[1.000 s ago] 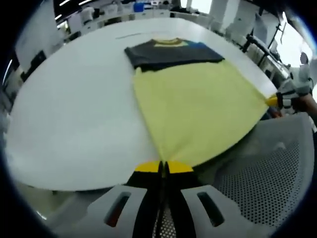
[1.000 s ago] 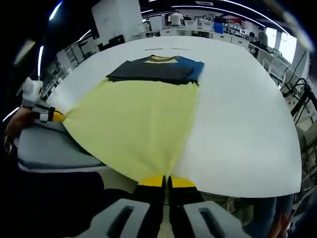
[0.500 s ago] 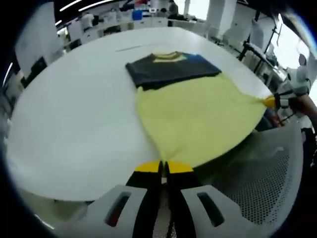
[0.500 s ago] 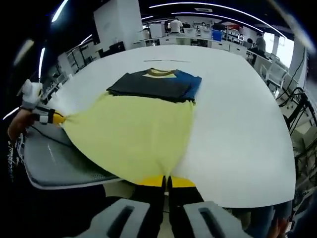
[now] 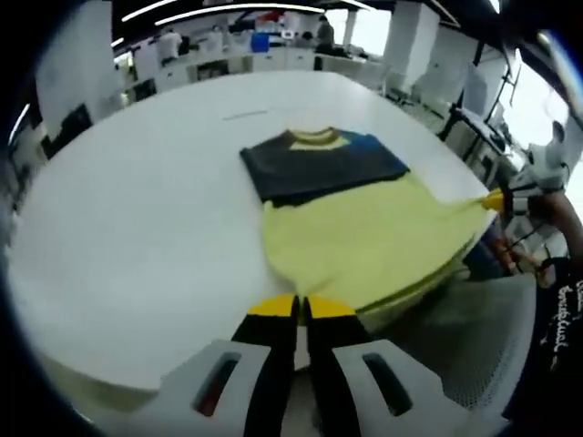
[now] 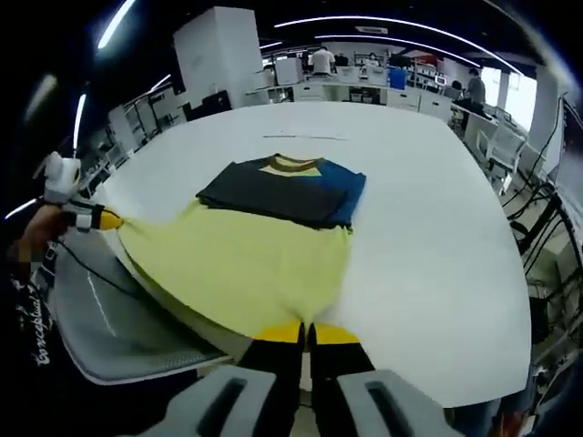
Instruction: Fold the garment on the visible template until the final outline fits inside the template.
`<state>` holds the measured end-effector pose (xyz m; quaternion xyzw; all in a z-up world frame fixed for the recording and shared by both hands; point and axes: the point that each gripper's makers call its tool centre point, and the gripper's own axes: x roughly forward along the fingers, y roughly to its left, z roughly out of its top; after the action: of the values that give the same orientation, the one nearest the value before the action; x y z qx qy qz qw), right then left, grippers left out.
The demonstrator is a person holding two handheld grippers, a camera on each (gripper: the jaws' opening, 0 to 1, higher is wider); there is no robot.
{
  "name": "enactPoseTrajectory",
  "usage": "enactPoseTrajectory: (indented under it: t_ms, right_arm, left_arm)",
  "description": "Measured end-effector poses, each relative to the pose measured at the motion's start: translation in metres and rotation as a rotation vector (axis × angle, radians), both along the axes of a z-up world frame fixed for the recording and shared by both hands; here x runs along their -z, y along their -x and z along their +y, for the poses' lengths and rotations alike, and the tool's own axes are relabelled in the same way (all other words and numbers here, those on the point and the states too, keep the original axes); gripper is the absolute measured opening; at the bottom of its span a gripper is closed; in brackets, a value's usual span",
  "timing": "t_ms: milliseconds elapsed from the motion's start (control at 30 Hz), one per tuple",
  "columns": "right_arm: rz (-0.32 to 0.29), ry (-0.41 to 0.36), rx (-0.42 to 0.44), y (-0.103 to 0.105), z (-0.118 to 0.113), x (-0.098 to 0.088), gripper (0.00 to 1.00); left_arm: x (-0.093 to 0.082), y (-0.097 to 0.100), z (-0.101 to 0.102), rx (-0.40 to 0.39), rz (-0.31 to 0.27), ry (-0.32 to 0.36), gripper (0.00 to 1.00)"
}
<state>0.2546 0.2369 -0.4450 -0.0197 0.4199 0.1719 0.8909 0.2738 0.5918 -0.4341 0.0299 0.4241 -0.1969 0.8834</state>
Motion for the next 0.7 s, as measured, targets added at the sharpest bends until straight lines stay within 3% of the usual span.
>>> enactPoseTrajectory:
  t_ms: [267,700]
  right_arm:
    - [-0.044,-0.004,0.010,-0.028,0.004,-0.017,0.00]
    - [-0.131,0.008,0.015,-0.080,0.006,-0.042,0.00]
  left_arm:
    - [-0.010,-0.022,0.001,-0.002,-0.022,0.006,0.00]
    - [-0.036,-0.078,0.000,-0.004,-0.127,-0.014,0.00]
